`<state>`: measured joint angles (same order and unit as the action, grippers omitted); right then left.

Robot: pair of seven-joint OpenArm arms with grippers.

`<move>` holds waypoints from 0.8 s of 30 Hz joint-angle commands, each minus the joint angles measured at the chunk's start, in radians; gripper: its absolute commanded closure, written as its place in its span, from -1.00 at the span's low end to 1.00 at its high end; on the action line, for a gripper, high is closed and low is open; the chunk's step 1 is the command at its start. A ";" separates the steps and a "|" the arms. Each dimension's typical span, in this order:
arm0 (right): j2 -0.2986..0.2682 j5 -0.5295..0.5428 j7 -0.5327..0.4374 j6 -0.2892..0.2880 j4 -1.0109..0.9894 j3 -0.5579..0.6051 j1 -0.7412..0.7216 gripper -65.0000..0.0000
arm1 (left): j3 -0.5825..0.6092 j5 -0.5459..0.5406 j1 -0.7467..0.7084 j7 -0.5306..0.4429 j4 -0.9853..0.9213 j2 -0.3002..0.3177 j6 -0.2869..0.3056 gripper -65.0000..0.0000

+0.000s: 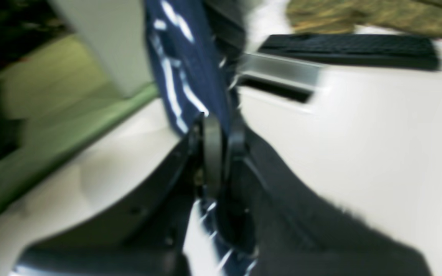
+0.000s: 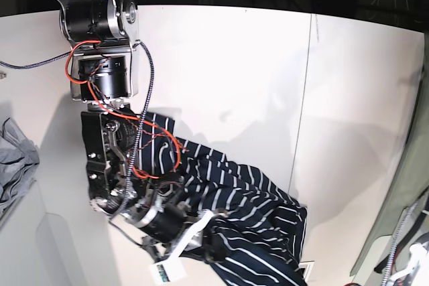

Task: Layout the t-shirt on the table in an organized manner, then fold the t-shirt properly
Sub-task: 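Regrasp the shirt with both grippers at new edges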

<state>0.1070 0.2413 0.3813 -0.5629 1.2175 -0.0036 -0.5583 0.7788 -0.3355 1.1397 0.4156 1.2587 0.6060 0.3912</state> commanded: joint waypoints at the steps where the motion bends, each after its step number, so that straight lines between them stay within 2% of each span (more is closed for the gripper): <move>1: 0.013 0.011 0.026 0.005 0.018 0.028 -0.011 1.00 | -0.020 0.005 0.037 0.010 0.035 0.063 -0.027 1.00; 3: 0.043 0.012 0.061 0.004 0.027 0.114 0.016 1.00 | -0.020 -0.064 0.000 0.041 0.100 0.153 0.005 1.00; 6: 0.043 0.013 0.064 0.005 0.030 0.278 0.068 1.00 | -0.020 -0.089 -0.097 0.064 0.172 0.272 0.025 1.00; 10: 0.043 -0.015 0.064 0.005 0.030 0.438 0.153 1.00 | -0.020 -0.069 -0.266 0.061 0.175 0.362 0.025 1.00; 13: 0.043 -0.050 0.061 0.005 0.030 0.510 0.222 1.00 | -0.020 0.006 -0.410 0.061 0.139 0.381 0.012 1.00; 15: 0.043 -0.063 0.061 0.005 0.030 0.550 0.267 1.00 | -0.020 0.072 -0.500 0.060 0.088 0.379 -0.031 1.00; 17: 0.042 -0.079 0.061 0.005 0.030 0.586 0.305 1.00 | -0.020 0.118 -0.572 0.059 0.022 0.368 -0.075 1.00; 19: 0.042 -0.094 0.061 0.005 0.030 0.617 0.333 0.99 | -0.020 0.154 -0.621 0.055 -0.044 0.351 -0.077 1.00; 22: 0.035 -0.107 0.061 0.005 0.030 0.653 0.354 0.29 | -0.020 0.157 -0.668 0.053 -0.098 0.335 -0.071 0.96; 24: 0.026 -0.107 0.060 0.006 0.030 0.667 0.354 -0.03 | -0.020 0.156 -0.692 0.057 -0.098 0.334 -0.069 0.81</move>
<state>0.1154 0.1196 0.4671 -0.5545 1.2320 0.6643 -0.1802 0.7681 -0.1837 0.4290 0.4812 1.1481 0.9279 0.3244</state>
